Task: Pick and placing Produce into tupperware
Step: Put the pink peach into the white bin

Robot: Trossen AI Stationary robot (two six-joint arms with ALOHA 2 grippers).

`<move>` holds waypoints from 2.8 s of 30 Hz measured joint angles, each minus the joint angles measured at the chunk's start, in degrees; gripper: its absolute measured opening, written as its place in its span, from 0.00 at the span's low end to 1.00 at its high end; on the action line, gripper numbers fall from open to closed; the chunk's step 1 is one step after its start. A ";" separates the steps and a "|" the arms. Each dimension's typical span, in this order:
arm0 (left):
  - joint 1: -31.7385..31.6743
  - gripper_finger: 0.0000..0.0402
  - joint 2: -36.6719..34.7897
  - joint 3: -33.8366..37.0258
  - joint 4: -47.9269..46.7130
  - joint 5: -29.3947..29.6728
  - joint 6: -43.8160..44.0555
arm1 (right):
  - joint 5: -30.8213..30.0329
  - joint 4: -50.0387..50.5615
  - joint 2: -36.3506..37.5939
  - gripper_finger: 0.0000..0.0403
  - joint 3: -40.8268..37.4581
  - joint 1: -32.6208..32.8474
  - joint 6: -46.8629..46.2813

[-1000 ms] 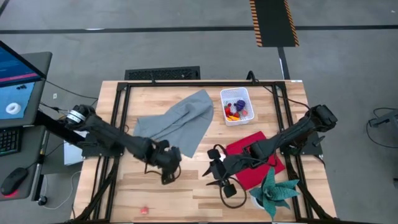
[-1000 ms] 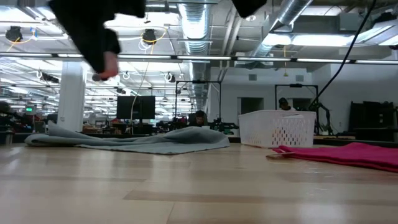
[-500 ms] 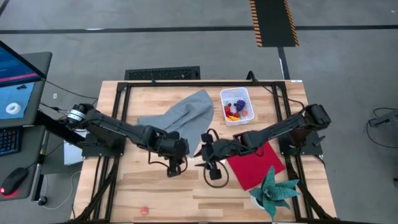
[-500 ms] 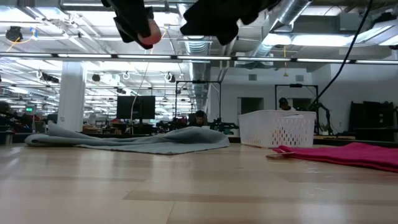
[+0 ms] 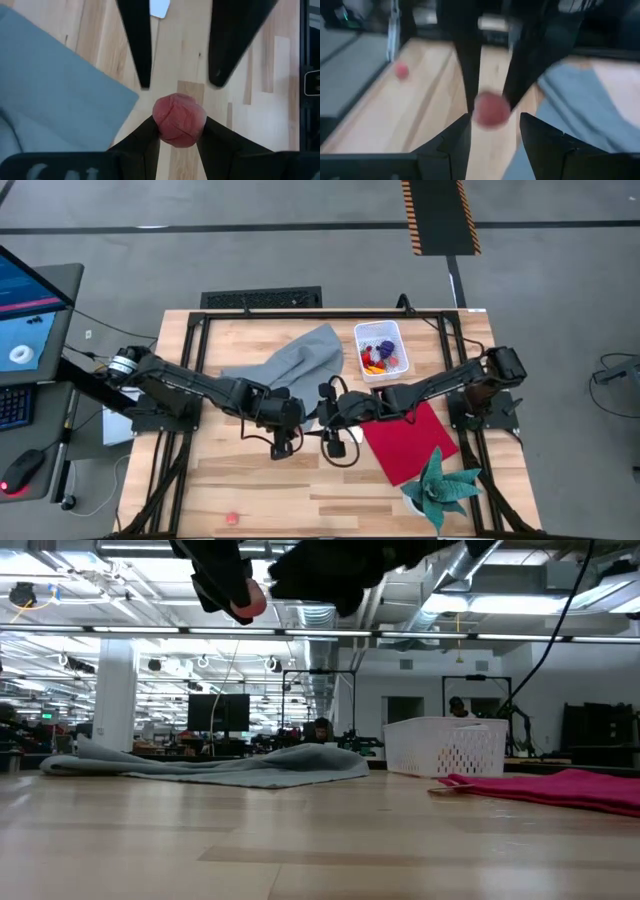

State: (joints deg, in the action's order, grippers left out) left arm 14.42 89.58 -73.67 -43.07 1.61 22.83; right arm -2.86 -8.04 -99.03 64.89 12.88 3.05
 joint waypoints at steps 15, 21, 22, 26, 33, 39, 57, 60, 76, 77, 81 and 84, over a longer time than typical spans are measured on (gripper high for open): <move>-1.03 0.26 0.02 0.00 2.36 -1.18 -2.16 | 0.21 -1.70 -2.49 0.48 -0.14 -0.64 -0.04; -1.03 0.26 0.04 0.00 2.36 -1.35 -2.16 | 0.23 -1.90 -2.53 0.47 -0.14 -0.61 -0.07; -1.03 0.26 0.04 0.00 2.37 -1.37 -2.16 | 0.20 -1.90 -2.54 0.46 -0.14 -0.61 -0.05; -1.03 0.26 0.04 0.00 2.39 -1.38 -2.16 | 1.29 -2.12 -2.53 0.39 -0.14 -0.62 -0.23; -1.03 0.26 0.04 0.00 1.87 -1.40 -1.95 | 1.52 -2.24 -2.53 0.25 -0.14 -0.55 -0.21; -0.95 0.26 0.04 -0.04 1.61 -1.40 -0.65 | 1.54 -2.10 -2.55 0.25 -0.14 -0.55 -0.50; 0.13 0.43 0.00 -6.29 -14.59 5.53 0.13 | 1.49 0.84 -2.27 0.25 -0.14 -0.64 -1.11; 1.30 0.43 -0.85 -6.38 -13.06 8.21 -2.45 | 1.49 2.58 -1.63 0.24 -0.12 -1.27 -1.11; 3.89 0.43 -21.46 -1.48 1.95 16.90 -11.10 | 1.10 20.32 17.58 0.24 -0.16 -8.16 0.46; 3.95 0.43 -23.35 0.25 3.26 16.82 -11.55 | 1.11 20.57 18.94 0.24 -0.10 -8.69 0.44; 4.04 0.43 -31.17 8.32 10.96 16.67 -12.33 | 1.11 24.35 24.36 0.24 -0.07 -10.86 0.44; 4.04 0.43 -36.95 15.46 17.03 15.53 -12.90 | 1.10 27.37 27.95 0.24 -0.15 -12.70 0.19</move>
State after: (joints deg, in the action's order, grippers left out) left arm 18.46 52.63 -58.21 -26.03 17.13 9.93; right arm -1.76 19.33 -71.08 64.74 0.19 3.24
